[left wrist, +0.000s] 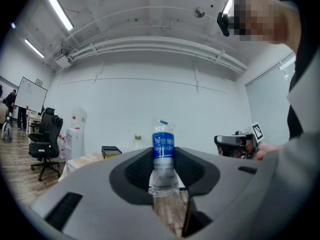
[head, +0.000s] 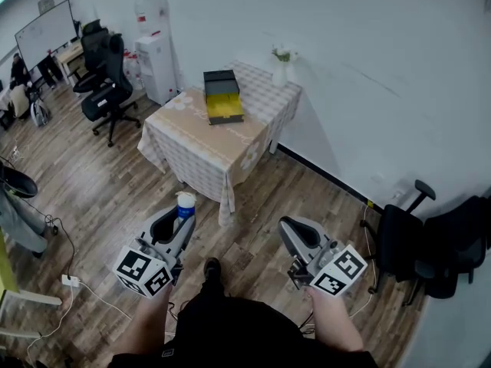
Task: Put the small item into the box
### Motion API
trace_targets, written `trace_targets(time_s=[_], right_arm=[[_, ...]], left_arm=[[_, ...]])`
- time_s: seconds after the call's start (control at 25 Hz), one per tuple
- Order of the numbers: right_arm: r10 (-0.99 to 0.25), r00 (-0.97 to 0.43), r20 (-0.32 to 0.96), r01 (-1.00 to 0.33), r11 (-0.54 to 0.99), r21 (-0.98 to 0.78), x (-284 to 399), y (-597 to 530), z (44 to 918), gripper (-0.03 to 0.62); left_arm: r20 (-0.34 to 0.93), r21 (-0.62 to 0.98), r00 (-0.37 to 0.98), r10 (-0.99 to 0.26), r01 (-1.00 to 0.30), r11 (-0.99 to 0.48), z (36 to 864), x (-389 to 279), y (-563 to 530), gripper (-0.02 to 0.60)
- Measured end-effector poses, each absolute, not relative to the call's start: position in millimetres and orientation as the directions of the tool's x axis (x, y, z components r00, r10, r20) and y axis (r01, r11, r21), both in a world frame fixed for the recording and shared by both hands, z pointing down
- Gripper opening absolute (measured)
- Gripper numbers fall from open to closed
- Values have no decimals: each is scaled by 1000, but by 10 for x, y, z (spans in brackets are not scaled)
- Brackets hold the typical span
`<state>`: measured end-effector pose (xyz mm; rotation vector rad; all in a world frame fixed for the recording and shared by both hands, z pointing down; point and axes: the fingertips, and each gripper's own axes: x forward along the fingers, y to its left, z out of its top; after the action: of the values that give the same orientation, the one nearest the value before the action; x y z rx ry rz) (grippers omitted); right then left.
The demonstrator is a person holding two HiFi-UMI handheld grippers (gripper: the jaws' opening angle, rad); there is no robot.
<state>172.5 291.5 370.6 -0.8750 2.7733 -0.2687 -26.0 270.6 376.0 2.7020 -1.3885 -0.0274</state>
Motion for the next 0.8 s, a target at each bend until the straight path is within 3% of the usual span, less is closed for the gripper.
trace_targets(time_s=[0.44, 0.8], right_arm=[[-592, -799, -104, -548, 789, -279, 1369, 2095, 3916, 38], [-577, -814, -59, -551, 801, -235, 851, 1266, 3780, 38]], left_arm=[[60, 137, 593, -803, -802, -581, 3941, -570, 1891, 135], [12, 164, 598, -802, -792, -588, 3838, -1049, 1083, 135]])
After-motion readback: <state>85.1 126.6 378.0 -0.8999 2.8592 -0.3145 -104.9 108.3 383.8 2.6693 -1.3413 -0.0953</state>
